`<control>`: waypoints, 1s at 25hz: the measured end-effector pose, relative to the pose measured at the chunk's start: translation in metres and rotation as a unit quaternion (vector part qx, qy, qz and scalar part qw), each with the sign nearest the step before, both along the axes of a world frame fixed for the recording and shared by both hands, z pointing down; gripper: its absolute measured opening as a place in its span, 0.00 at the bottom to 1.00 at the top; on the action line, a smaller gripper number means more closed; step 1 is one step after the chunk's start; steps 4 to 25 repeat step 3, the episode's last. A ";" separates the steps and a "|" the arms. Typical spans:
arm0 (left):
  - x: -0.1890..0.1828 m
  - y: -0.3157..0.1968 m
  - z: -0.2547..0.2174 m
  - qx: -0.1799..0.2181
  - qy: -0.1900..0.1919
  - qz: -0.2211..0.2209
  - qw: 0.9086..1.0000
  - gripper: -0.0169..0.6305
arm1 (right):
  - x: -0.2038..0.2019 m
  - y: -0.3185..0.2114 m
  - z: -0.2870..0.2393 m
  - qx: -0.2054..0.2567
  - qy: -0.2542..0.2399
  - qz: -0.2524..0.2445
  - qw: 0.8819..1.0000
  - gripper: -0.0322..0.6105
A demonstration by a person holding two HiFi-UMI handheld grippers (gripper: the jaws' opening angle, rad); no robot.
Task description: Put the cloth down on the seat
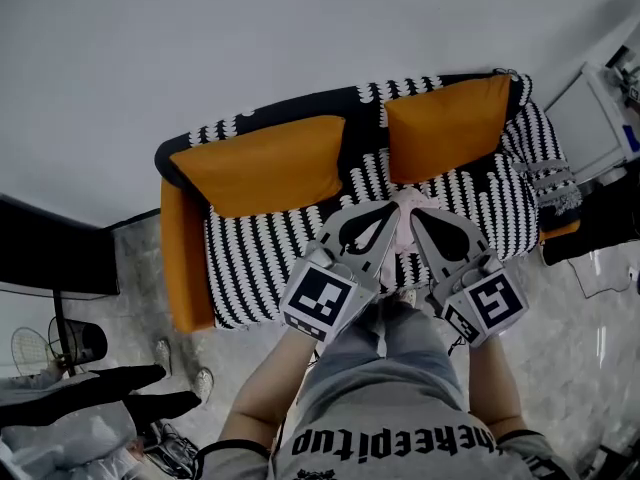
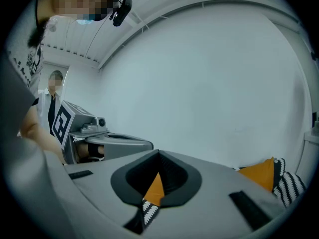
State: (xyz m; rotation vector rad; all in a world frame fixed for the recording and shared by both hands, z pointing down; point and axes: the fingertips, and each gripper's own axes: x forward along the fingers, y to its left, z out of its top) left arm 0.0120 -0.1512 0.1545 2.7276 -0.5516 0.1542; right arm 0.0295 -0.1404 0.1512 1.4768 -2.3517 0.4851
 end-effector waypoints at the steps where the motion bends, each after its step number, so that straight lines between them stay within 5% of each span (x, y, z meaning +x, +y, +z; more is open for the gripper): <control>1: 0.001 0.000 -0.001 -0.001 0.000 0.000 1.000 0.05 | 0.000 0.000 -0.001 0.000 -0.001 0.001 1.000 0.05; 25: 0.002 0.001 -0.002 -0.001 0.000 0.001 1.000 0.05 | 0.001 0.001 -0.002 0.000 -0.002 0.002 1.000 0.05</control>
